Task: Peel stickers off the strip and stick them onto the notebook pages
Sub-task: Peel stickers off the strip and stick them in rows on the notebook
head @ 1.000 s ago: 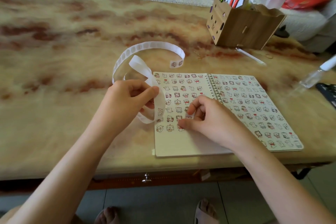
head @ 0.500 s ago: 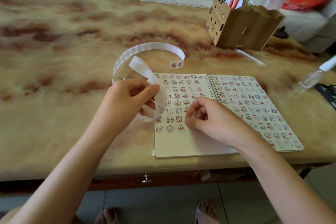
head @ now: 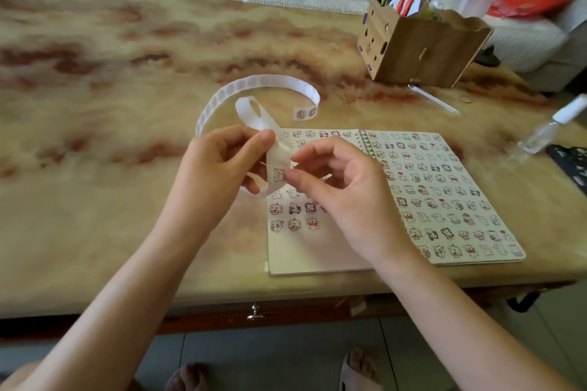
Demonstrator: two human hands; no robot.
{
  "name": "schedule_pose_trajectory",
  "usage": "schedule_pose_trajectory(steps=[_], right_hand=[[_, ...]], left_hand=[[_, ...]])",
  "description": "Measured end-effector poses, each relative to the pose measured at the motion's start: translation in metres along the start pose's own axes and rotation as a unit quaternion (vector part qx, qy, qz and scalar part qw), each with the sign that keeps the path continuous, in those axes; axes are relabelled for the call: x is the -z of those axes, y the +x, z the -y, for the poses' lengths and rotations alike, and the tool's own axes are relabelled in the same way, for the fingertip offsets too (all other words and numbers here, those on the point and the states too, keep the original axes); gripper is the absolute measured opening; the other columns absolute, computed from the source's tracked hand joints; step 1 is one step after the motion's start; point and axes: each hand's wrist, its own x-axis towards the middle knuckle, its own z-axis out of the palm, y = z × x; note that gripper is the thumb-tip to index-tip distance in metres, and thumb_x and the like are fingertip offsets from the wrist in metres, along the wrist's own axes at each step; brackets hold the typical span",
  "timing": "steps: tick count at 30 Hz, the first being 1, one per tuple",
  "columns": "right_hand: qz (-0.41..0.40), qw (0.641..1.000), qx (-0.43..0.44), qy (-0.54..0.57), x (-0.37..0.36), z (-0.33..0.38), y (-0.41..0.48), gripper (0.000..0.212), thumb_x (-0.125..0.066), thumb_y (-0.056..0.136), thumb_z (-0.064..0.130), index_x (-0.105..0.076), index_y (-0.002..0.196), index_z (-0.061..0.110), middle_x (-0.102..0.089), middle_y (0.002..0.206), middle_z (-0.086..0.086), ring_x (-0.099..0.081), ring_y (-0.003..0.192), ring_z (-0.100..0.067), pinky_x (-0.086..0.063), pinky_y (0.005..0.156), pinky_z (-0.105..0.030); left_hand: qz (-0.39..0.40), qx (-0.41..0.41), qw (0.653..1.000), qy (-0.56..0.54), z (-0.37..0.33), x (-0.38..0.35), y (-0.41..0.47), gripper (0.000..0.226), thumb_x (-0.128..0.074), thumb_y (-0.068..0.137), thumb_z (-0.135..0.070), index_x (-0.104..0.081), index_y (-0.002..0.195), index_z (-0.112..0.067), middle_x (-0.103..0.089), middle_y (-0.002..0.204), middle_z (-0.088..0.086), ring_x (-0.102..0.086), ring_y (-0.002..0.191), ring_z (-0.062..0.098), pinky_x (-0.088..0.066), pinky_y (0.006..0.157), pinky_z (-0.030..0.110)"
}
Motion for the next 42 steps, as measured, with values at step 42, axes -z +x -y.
schedule_pose_trajectory(steps=[42], right_hand=[[-0.03,0.994,-0.002,-0.102,0.0041,-0.0019,0.0019,0.005,-0.075,0.081,0.022,-0.071,0.082,0.018,-0.064,0.075,0.016,-0.053,0.067,-0.001,-0.039,0.062,-0.01]], left_hand=[[0.057,0.043,0.997,0.035,0.004,-0.0029,-0.0015,0.015,-0.066,0.085,-0.022,-0.073,0.075,-0.014,-0.073,0.07,0.002,-0.067,0.065,0.005,-0.049,0.053,0.015]])
